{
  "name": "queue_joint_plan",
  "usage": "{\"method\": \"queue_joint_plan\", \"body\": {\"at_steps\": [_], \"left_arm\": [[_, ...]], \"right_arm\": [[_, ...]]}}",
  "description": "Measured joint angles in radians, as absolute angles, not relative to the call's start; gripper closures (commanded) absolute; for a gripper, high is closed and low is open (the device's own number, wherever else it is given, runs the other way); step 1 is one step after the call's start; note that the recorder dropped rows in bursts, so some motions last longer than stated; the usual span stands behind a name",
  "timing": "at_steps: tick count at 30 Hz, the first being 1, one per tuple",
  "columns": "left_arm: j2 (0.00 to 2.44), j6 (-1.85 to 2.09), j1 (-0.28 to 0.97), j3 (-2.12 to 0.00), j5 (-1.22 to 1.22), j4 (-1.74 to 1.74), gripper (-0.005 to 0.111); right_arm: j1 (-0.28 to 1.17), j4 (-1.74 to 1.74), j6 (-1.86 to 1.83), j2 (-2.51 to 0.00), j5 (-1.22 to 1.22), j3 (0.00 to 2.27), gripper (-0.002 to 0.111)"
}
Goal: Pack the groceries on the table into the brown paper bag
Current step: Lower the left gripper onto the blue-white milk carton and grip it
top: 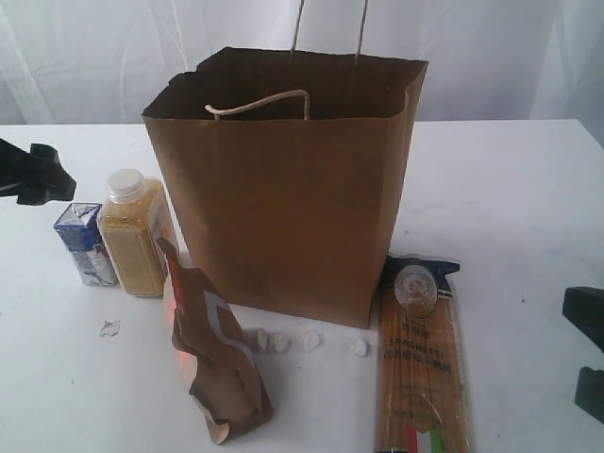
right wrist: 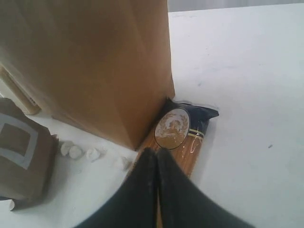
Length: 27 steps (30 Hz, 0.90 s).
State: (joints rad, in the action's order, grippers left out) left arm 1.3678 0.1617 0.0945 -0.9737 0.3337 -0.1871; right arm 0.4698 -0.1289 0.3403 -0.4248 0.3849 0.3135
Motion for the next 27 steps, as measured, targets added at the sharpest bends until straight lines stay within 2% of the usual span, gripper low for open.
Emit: {"method": "queue_joint_plan", "body": {"at_steps": [27], "left_arm": [[1.568, 0.162, 0.095, -0.972, 0.163, -0.193, 0.014]], "right_arm": [[0.470, -0.131, 0.340, -0.425, 0.383, 0.313, 0.108]]}}
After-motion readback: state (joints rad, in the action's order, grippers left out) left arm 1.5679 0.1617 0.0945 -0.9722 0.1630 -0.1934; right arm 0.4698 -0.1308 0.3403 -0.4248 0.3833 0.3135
